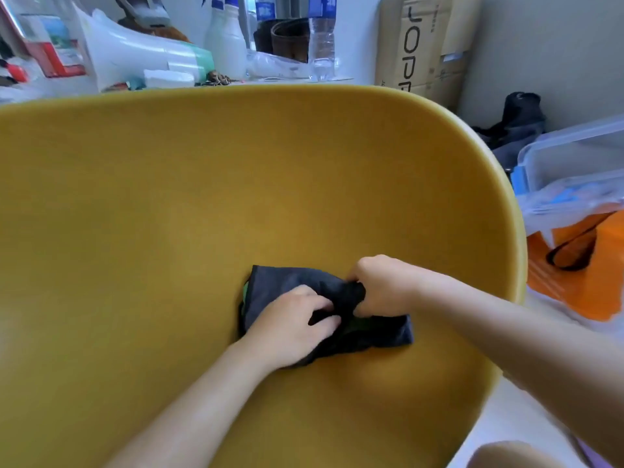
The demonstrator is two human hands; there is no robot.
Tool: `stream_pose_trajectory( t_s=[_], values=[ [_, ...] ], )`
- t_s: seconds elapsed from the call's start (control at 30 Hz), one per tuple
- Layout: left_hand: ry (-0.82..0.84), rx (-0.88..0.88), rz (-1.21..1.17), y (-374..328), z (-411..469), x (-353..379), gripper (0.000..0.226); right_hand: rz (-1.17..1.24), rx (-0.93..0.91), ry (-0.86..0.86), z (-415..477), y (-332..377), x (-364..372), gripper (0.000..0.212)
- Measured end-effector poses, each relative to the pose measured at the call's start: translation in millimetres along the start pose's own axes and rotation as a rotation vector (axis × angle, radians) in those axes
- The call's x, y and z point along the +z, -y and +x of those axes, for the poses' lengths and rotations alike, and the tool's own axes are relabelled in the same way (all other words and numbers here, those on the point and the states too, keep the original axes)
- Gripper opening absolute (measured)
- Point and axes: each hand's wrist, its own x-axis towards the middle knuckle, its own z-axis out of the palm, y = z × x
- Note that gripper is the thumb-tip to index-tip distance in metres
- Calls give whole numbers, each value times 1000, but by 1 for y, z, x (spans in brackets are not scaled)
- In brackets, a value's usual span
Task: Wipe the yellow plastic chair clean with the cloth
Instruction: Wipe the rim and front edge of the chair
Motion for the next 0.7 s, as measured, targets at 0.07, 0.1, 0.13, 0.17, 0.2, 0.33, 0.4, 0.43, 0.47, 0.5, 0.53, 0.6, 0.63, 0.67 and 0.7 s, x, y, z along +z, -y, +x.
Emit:
stream_pose_trajectory(
  t_s=[0.07, 0.1, 0.13, 0.17, 0.2, 0.33, 0.4, 0.43, 0.47, 0.5, 0.53, 0.6, 0.63, 0.67, 0.7],
  values=[
    [-73, 22, -178, -4, -5, -8, 20, 258, 43, 12, -16, 3, -14, 20],
    [-73, 26, -250, -8, -8, -13, 27, 344, 57, 15, -26, 5, -21, 21],
    [-50, 24, -311, -12, -11, -17, 38, 411, 66, 18, -35, 8, -25, 24],
    [-14, 23, -354, -18, -13, -19, 48, 469, 81, 25, -44, 12, -27, 26],
    [30, 22, -374, -26, -16, -21, 56, 521, 98, 28, -51, 14, -26, 25],
    [112, 42, -395, -41, -19, -18, 51, 664, 174, -10, -78, 19, -13, 19],
    [132, 104, -325, -42, -20, -12, 40, 717, 241, -49, -93, 19, -6, 22],
    [172, 127, -275, -42, -22, -6, 37, 728, 274, -84, -102, 19, -3, 22],
    [230, 135, -243, -43, -26, 0, 37, 672, 303, -162, -112, 20, 1, 21],
    [301, 129, -240, -43, -30, 6, 39, 515, 309, -304, -120, 16, 4, 20],
    [376, 112, -279, -42, -36, 9, 41, 267, 286, -481, -128, 10, 6, 18],
    [505, 84, -406, -39, -46, 8, 38, -185, 287, -719, -137, -6, 12, 19],
    [589, 83, -436, -38, -53, 4, 37, -263, 348, -767, -137, -18, 19, 34],
    [692, 96, -434, -37, -60, -1, 37, -229, 424, -766, -135, -29, 28, 51],
    [802, 118, -412, -37, -66, -6, 36, -116, 477, -774, -131, -37, 36, 65]
  ],
)
